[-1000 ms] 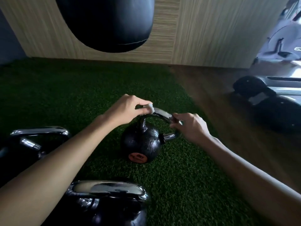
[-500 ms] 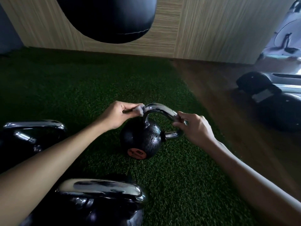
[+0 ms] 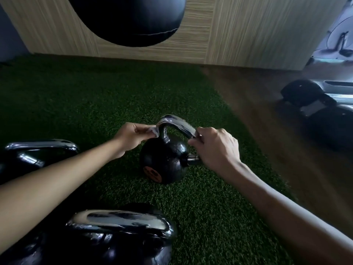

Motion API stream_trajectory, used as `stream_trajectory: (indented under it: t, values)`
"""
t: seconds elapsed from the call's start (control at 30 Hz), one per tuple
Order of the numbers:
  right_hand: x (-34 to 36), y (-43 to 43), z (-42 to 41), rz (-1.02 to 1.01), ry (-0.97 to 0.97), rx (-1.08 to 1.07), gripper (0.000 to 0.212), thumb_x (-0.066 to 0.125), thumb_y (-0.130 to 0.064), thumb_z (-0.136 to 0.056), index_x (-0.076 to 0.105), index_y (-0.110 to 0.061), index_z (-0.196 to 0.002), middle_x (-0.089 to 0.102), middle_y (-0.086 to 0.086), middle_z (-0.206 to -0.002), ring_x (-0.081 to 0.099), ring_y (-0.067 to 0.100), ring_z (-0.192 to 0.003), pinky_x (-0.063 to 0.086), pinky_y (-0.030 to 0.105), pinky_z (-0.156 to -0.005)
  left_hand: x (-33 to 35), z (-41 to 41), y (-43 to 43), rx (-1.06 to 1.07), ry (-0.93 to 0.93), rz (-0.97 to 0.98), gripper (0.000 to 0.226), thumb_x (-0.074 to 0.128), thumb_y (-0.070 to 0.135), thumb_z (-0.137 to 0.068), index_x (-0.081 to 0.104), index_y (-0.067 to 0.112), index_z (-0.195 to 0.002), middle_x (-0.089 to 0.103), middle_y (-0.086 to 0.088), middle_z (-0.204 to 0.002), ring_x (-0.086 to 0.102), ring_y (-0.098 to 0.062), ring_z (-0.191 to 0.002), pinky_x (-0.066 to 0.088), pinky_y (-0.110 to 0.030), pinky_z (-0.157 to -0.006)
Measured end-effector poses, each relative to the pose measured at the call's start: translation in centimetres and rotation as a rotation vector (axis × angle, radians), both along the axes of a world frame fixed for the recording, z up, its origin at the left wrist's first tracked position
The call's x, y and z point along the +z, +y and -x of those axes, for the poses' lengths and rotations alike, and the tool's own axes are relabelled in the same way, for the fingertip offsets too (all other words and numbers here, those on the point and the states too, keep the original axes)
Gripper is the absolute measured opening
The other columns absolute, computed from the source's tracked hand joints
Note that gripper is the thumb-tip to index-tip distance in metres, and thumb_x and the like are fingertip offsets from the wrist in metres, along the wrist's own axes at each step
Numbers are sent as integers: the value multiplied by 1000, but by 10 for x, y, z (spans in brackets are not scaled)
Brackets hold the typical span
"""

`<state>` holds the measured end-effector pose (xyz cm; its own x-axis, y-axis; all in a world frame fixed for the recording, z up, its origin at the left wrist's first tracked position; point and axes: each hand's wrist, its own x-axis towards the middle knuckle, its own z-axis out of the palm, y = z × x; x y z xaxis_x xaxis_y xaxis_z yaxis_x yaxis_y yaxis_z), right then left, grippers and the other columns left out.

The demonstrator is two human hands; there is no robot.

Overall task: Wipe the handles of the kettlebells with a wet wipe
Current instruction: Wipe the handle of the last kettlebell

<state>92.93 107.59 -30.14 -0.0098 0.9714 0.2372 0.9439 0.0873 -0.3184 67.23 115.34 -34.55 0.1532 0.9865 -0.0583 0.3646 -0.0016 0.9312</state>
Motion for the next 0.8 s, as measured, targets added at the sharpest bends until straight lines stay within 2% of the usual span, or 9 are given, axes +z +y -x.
stream_trajectory:
  t: [0.07,0.13,0.2,0.3,0.37,0.5,0.6,0.67,0.8]
  values:
    - [8,0,17,4,-27,1,35,63,-57,-92,68,-23,-89,56,-5,-66,56,21,-66,39,31,-63,-9,5,1,52,-19,6,22,76,8,-88,77,22,-105,74,19,-75,57,15,-60,42,-6,-59]
    - [14,3,32,10,-41,8,38,64,-59,-90,68,-22,-86,48,-7,-63,52,21,-64,38,31,-63,-17,7,3,131,13,-10,26,78,11,-87,77,19,-112,74,11,-80,58,11,-57,42,-6,-58]
    - [18,7,45,20,-37,16,38,66,-58,-89,68,-21,-85,47,-6,-63,53,21,-66,39,30,-63,-20,6,6,203,48,6,33,81,18,-86,76,19,-119,76,5,-87,64,8,-66,47,-11,-68]
    - [22,23,56,59,46,15,40,72,-56,-84,68,-17,-82,58,-3,-67,60,20,-67,43,28,-60,-22,5,16,283,11,102,42,85,23,-82,75,21,-123,79,3,-99,72,-7,-93,53,-31,-98]
    - [25,36,61,91,110,15,39,76,-54,-82,70,-15,-80,64,-1,-69,64,21,-67,43,26,-54,-21,6,24,322,2,146,45,88,24,-79,75,22,-123,79,1,-103,73,-12,-100,52,-38,-105]
    - [26,58,70,123,228,42,31,76,-50,-81,78,-18,-83,70,-1,-67,68,18,-67,47,26,-51,-21,10,39,370,32,173,49,90,27,-76,75,20,-122,76,-4,-118,69,-15,-108,50,-27,-97]
    - [26,68,75,128,221,78,29,75,-45,-83,77,-17,-80,69,0,-66,67,19,-67,45,26,-51,-23,14,43,386,43,159,49,89,26,-78,74,17,-123,74,-4,-122,64,-13,-110,43,-22,-92]
    - [25,68,69,134,187,125,28,73,-45,-85,75,-17,-80,66,-1,-65,65,20,-67,44,27,-52,-26,14,43,388,62,136,47,88,27,-78,75,17,-122,75,-3,-120,65,-12,-109,43,-20,-92]
    - [19,65,52,194,282,205,23,72,-52,-87,78,-38,-104,76,-8,-81,72,11,-77,58,32,-70,-21,4,34,468,93,-29,35,84,32,-83,78,18,-115,72,11,-103,66,-8,-96,48,-18,-81]
